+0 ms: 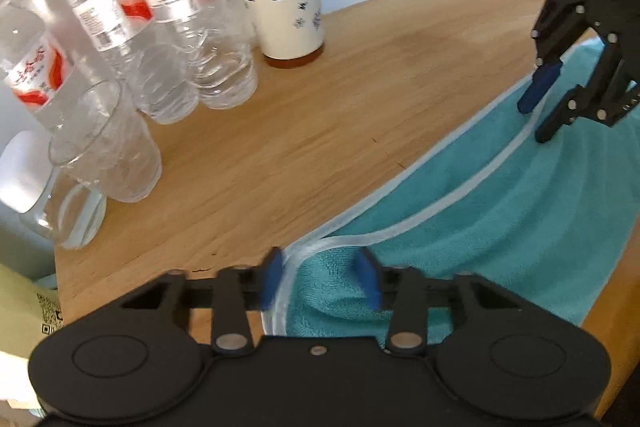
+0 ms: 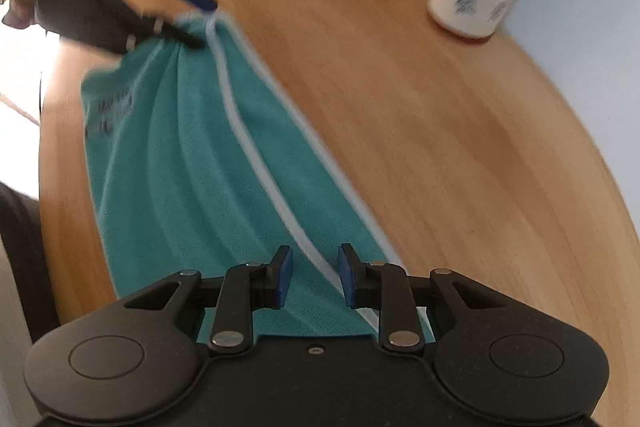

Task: Fold towel
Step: 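Grasp the piped edge with both grippers and straighten the folded strip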

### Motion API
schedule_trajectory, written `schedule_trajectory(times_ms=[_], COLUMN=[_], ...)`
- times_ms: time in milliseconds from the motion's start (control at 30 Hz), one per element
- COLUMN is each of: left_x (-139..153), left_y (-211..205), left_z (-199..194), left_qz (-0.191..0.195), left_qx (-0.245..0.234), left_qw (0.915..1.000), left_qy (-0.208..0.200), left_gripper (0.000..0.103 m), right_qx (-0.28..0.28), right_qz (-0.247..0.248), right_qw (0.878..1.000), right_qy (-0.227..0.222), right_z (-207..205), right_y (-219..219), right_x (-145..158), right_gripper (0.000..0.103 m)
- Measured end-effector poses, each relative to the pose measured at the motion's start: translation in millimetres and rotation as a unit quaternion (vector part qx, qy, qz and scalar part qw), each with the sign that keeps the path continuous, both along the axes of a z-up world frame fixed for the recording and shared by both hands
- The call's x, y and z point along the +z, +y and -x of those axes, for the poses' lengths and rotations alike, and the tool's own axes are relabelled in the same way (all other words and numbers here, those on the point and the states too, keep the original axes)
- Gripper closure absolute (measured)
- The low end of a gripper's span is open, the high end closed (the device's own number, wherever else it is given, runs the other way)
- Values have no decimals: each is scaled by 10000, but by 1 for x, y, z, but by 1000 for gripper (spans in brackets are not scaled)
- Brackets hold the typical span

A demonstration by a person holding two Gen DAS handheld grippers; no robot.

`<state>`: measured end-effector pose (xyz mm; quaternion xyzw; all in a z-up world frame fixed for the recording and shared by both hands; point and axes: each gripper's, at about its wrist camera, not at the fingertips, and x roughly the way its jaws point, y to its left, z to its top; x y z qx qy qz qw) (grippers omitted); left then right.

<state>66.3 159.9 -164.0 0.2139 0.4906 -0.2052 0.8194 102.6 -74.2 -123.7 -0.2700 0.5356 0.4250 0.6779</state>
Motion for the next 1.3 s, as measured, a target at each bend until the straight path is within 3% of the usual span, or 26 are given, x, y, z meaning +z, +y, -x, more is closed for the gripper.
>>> schedule_trajectory(times_ms=[67, 167, 433, 533, 600, 767, 900, 1033, 1167, 1300], left_x=[-1, 0, 0, -4, -7, -2, 11, 15, 3, -1], left_y=[-3, -3, 7, 11, 13, 18, 20, 5, -5, -11], left_z=[4, 7, 3, -2, -5, -9, -8, -3, 2, 7], left_qz=[-66, -66, -111, -188, -240, -299, -163, 103, 75, -49], left_qx=[-229, -272, 86, 259, 373, 638, 828, 770, 732, 682], left_qw=[9997, 9995, 9995, 9991, 9987, 9972, 9962, 9970, 9970, 9975], left_qy=[-60, -116, -284, -272, -263, -267, -232, -6, 244, 177], left_gripper=[86, 93, 95, 95, 95, 94, 94, 92, 92, 91], right_qx=[38, -138, -896, -1024, -1070, -1363, -1935, -2617, -3291, -3362], right_qz=[44, 91, -60, -35, 22, -61, -146, -293, -414, -341], right_qw=[9999, 9999, 9946, 9927, 9916, 9863, 9769, 9637, 9428, 9389], right_qy=[110, 6, -517, -643, -728, -932, -891, -446, -335, -649], right_z=[1, 1, 4, 3, 3, 1, 0, 9, 15, 15], right_y=[2, 1, -4, -4, -3, -7, -36, -70, -88, -81], right_x=[1, 5, 15, 7, 4, 16, 33, 29, 11, -6], right_gripper=[96, 97, 97, 95, 85, 82, 81, 81, 81, 84])
